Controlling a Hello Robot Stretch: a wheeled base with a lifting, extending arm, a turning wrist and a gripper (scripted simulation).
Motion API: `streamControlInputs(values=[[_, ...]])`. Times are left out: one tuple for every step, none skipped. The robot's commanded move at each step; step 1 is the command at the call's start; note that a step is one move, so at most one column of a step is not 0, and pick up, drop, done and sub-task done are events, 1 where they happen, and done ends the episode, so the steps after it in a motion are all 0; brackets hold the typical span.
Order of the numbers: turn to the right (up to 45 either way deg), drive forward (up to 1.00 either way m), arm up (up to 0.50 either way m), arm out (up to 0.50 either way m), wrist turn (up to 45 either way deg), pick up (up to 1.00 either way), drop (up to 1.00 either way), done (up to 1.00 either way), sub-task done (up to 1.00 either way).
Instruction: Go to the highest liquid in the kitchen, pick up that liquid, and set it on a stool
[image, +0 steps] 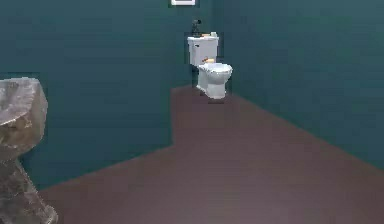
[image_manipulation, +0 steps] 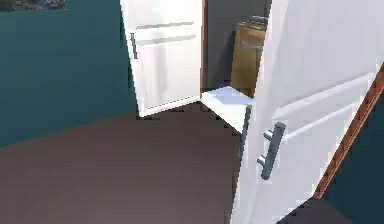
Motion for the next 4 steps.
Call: streamControlInputs(values=[[45.0, 0.00, 0.00, 0.00, 0.0, 0.00, 0.00, 0.00, 0.00], [21.0, 0.00, 0.00, 0.00, 0.0, 0.00, 0.00, 0.00, 0.00], [0.0, 0.70, 0.00, 0.00, 0.0, 0.00, 0.00, 0.00, 0.00], [36.0, 0.00, 0.00, 0.00, 0.0, 0.00, 0.00, 0.00, 0.00]])
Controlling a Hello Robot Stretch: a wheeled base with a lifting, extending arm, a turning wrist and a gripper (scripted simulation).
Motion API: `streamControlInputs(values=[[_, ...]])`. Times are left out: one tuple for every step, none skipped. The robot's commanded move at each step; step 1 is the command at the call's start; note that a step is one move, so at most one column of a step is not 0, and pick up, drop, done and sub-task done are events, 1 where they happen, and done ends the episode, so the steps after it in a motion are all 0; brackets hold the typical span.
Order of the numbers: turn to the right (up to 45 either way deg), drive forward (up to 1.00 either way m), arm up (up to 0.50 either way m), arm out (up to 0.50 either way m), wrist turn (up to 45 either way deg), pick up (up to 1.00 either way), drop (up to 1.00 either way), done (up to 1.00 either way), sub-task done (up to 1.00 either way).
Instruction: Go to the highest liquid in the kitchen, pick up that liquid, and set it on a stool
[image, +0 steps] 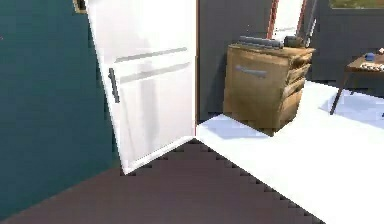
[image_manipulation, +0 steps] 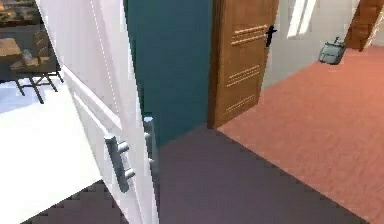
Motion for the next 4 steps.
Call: streamControlInputs(values=[[0.0, 0.40, 0.00, 0.00, 0.0, 0.00, 0.00, 0.00, 0.00], [45.0, 0.00, 0.00, 0.00, 0.0, 0.00, 0.00, 0.00, 0.00], [6.0, 0.00, 0.00, 0.00, 0.0, 0.00, 0.00, 0.00, 0.00], [0.0, 1.00, 0.00, 0.00, 0.0, 0.00, 0.00, 0.00, 0.00]])
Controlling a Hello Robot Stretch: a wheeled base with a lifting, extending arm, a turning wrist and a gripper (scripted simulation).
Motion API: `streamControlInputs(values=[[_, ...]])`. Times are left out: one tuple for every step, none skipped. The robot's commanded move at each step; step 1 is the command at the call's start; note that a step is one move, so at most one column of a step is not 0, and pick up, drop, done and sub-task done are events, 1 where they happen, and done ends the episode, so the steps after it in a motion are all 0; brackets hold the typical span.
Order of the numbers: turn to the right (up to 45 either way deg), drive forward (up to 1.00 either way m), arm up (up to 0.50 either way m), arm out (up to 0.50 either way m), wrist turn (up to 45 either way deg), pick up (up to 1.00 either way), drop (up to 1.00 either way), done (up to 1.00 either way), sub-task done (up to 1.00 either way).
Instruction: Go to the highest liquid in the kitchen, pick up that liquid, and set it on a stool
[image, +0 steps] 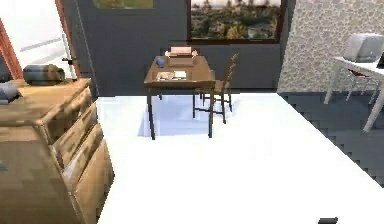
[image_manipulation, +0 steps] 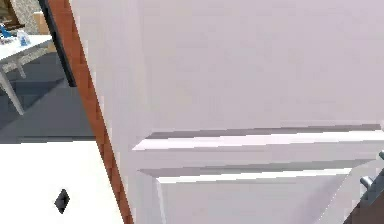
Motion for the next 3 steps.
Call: streamControlInputs(values=[[6.0, 0.00, 0.00, 0.00, 0.0, 0.00, 0.00, 0.00, 0.00], [0.0, 0.35, 0.00, 0.00, 0.0, 0.00, 0.00, 0.00, 0.00], [24.0, 0.00, 0.00, 0.00, 0.0, 0.00, 0.00, 0.00, 0.00]])
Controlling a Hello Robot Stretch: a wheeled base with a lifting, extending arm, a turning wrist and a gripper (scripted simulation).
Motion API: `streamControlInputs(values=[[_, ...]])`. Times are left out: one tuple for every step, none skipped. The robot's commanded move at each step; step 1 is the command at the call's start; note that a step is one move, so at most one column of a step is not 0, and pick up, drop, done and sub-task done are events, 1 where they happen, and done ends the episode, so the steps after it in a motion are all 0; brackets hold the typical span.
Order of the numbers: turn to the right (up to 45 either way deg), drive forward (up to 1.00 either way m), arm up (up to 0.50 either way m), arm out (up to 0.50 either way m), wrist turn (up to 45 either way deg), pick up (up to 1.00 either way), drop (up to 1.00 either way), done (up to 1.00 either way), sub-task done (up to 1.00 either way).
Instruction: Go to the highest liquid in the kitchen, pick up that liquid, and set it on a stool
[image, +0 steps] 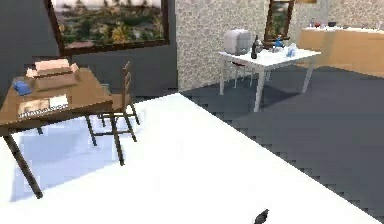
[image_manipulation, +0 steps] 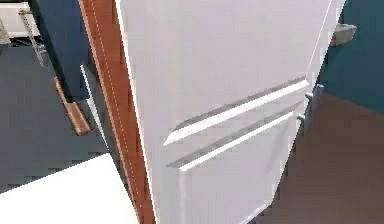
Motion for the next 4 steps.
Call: streamControlInputs(values=[[0.0, 1.00, 0.00, 0.00, 0.0, 0.00, 0.00, 0.00, 0.00], [15.0, 0.00, 0.00, 0.00, 0.0, 0.00, 0.00, 0.00, 0.00], [0.0, 0.15, 0.00, 0.00, 0.0, 0.00, 0.00, 0.00, 0.00], [33.0, 0.00, 0.00, 0.00, 0.0, 0.00, 0.00, 0.00, 0.00]])
